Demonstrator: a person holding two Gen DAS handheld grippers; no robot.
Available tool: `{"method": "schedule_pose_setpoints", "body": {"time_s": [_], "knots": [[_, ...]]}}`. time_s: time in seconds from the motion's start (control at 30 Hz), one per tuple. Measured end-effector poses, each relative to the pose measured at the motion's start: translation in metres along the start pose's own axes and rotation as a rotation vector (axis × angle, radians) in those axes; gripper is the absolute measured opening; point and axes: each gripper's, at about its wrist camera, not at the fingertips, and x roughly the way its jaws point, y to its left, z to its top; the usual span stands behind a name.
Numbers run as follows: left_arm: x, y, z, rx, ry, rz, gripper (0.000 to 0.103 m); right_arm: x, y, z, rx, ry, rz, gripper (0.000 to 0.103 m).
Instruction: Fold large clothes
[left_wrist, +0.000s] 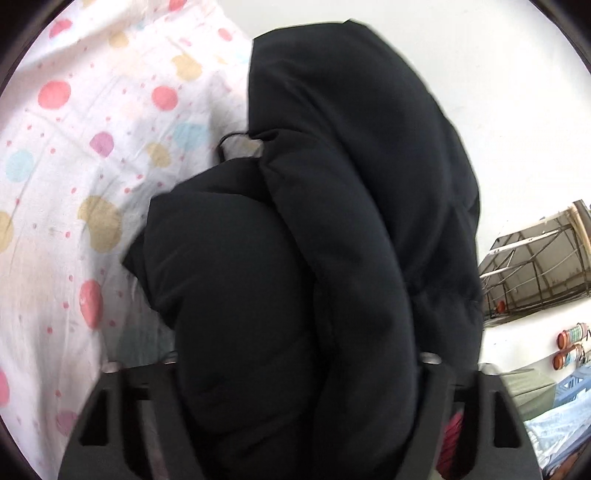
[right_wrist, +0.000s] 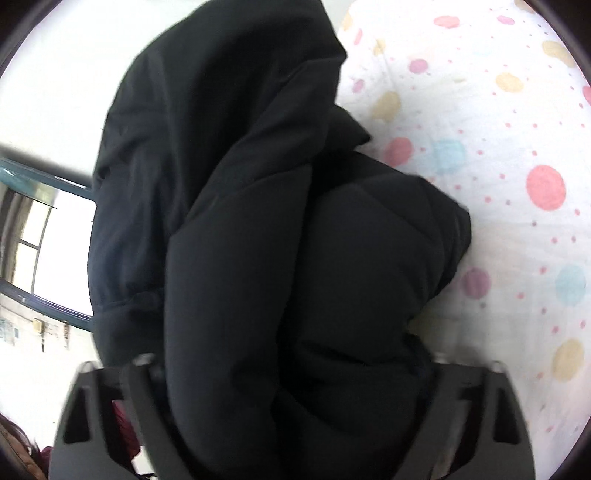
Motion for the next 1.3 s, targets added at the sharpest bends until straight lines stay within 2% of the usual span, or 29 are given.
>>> {"method": "schedule_pose_setpoints", "body": {"time_s": [0.07,0.17,0.37,0.6,0.83,0.97,1.1,1.13,1.3], "knots": [[-0.002,-0.010,-0.005,0.009,-0.022,-0.008,0.051,-0.001,0.008,-0.002,-0.004,-0.014,0.007,0.055],[0.000,-0.027,-0.014,0.033,-0.062,0.000,0.041,-0.010,0.019,-0.008,-0.009,-0.038,0.011,0.042],[-0.005,-0.064,-0.031,0.076,-0.128,-0.033,0.031,-0.026,0.059,-0.029,-0.082,-0.081,-0.002,0.029],[-0.026,-0.121,-0.053,0.152,-0.168,-0.105,0.029,-0.057,0.113,-0.048,-0.177,-0.155,0.042,0.026],[-0.057,-0.151,-0.088,0.190,-0.171,-0.116,0.029,-0.087,0.165,-0.084,-0.215,-0.177,0.034,0.026],[-0.062,-0.144,-0.083,0.174,-0.168,-0.107,0.029,-0.081,0.177,-0.099,-0.201,-0.186,0.038,0.026],[-0.061,-0.128,-0.080,0.135,-0.148,-0.081,0.029,-0.086,0.170,-0.125,-0.164,-0.173,0.043,0.026],[-0.066,-0.122,-0.080,0.127,-0.136,-0.070,0.029,-0.083,0.163,-0.129,-0.138,-0.167,0.045,0.026],[-0.037,-0.085,-0.066,0.037,-0.116,0.026,0.030,-0.054,0.123,-0.128,-0.051,-0.141,-0.011,0.026]]}}
